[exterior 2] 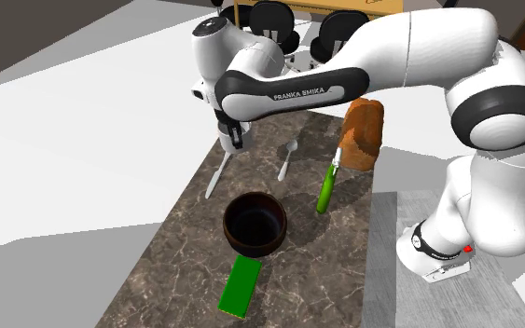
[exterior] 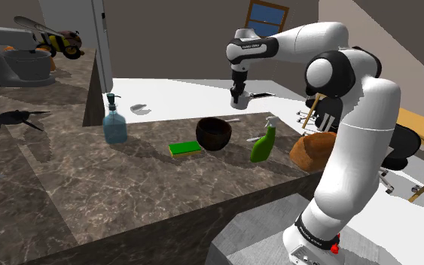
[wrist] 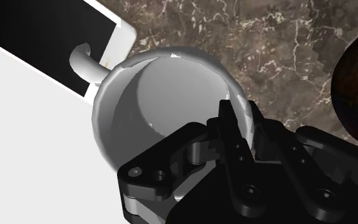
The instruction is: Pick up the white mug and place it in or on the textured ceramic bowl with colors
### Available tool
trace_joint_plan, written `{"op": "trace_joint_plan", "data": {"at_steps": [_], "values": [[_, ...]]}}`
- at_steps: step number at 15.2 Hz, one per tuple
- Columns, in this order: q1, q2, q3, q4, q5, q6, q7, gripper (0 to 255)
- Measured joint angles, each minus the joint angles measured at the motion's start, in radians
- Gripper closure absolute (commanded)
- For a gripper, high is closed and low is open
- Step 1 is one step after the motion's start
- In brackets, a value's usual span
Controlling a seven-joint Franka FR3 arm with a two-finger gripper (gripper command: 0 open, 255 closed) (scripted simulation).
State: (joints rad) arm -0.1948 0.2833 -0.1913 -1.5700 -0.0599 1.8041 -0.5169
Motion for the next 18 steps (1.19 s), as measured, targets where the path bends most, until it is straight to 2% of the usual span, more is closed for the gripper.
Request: {"op": "trace_joint_plan", "data": {"at_steps": [9, 18], "values": [[-0.002, -0.012, -0.002, 0.100, 0.000, -0.110, -0.011, 255], [0.104, -0.182, 0.060, -0.099, -0.030, -0.096, 0.157, 255]]}}
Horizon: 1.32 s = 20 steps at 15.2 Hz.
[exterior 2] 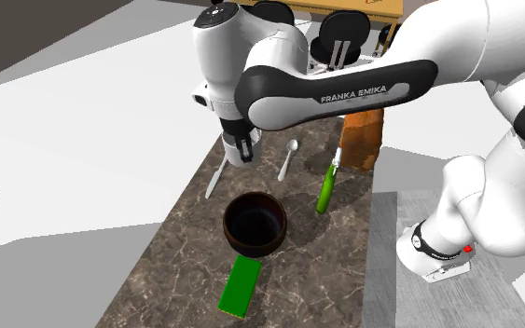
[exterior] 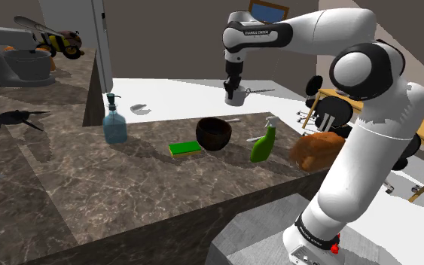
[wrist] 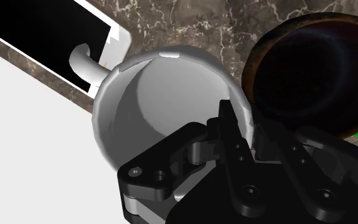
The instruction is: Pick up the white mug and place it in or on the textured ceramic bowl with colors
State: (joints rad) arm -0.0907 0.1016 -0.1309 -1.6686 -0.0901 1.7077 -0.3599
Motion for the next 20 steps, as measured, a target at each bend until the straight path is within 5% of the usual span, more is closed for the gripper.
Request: {"op": "trace_joint_plan", "data": {"at_steps": [8, 20], "values": [[0.087, -0.107, 0.077, -0.130, -0.003, 0.008, 0.166, 255], [0.089, -0.099, 0.079, -0.281, -0.005, 0.164, 0.186, 255]]}}
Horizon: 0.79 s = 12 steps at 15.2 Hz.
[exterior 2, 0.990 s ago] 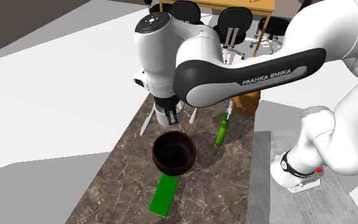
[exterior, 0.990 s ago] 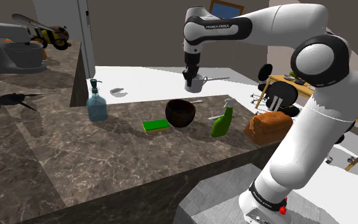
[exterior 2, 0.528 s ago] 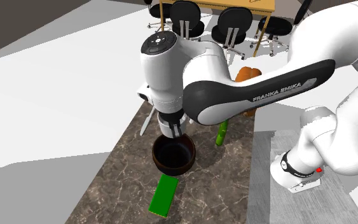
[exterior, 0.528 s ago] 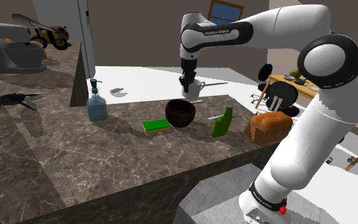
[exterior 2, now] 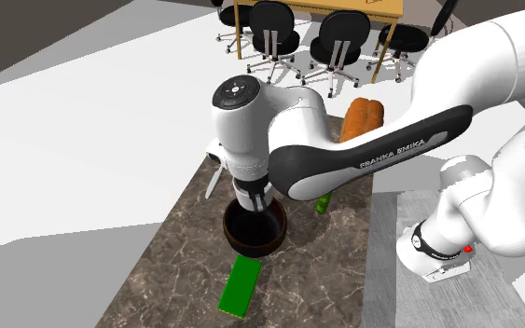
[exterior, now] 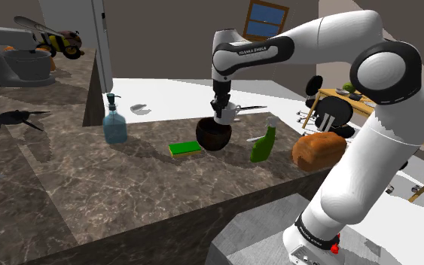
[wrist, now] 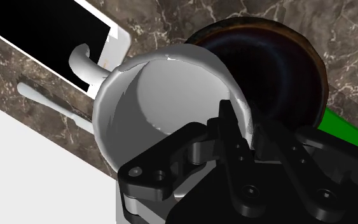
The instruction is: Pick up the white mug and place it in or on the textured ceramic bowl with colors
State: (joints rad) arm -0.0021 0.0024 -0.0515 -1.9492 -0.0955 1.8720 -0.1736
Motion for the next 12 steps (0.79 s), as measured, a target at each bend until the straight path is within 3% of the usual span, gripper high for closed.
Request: {"op": "trace_joint_plan", "data": {"at_steps": [8, 9, 12], "values": [[0.000, 0.005, 0.000, -0.022, -0.001, 0.032, 0.003, 255], [0.000, 0.005, 0.000, -0.022, -0.001, 0.032, 0.003, 0], [0.000, 0.006, 0.000, -0.025, -0.001, 0.032, 0.002, 0]]}}
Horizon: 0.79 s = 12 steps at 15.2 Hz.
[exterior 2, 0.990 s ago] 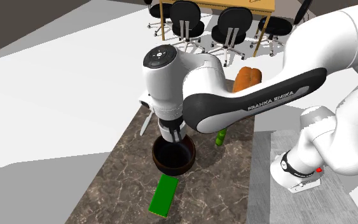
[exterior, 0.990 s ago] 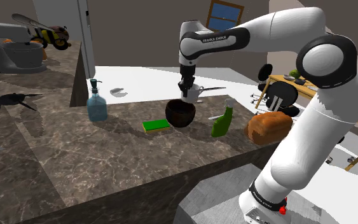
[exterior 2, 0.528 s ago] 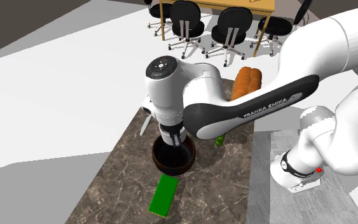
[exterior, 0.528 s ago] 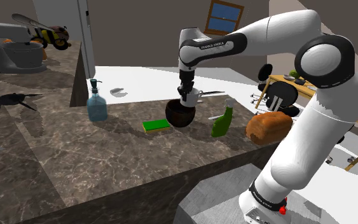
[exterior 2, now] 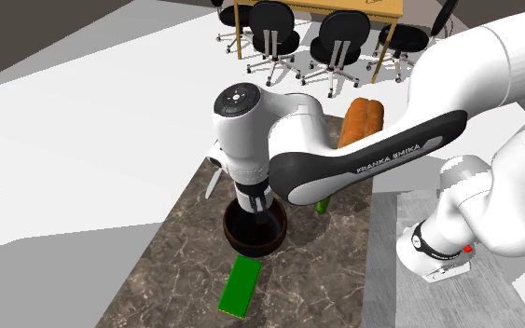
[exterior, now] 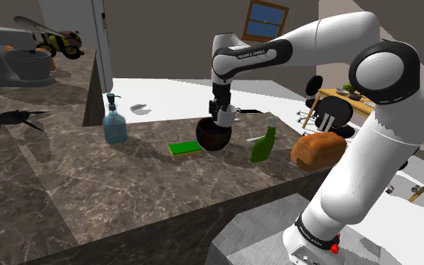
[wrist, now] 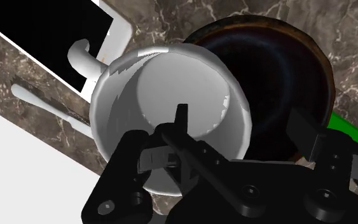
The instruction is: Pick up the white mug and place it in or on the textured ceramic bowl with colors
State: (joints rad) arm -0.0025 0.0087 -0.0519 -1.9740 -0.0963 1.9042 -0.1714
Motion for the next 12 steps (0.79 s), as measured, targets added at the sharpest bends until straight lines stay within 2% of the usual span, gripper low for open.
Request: {"op": "trace_joint_plan", "data": {"at_steps": [3, 7, 12], "values": [[0.000, 0.000, 0.000, 0.000, 0.000, 0.000, 0.000, 0], [0.005, -0.010, 0.005, 0.093, 0.003, -0.102, 0.001, 0], [0.005, -0.008, 0.005, 0.117, 0.004, -0.126, -0.002, 0]]}}
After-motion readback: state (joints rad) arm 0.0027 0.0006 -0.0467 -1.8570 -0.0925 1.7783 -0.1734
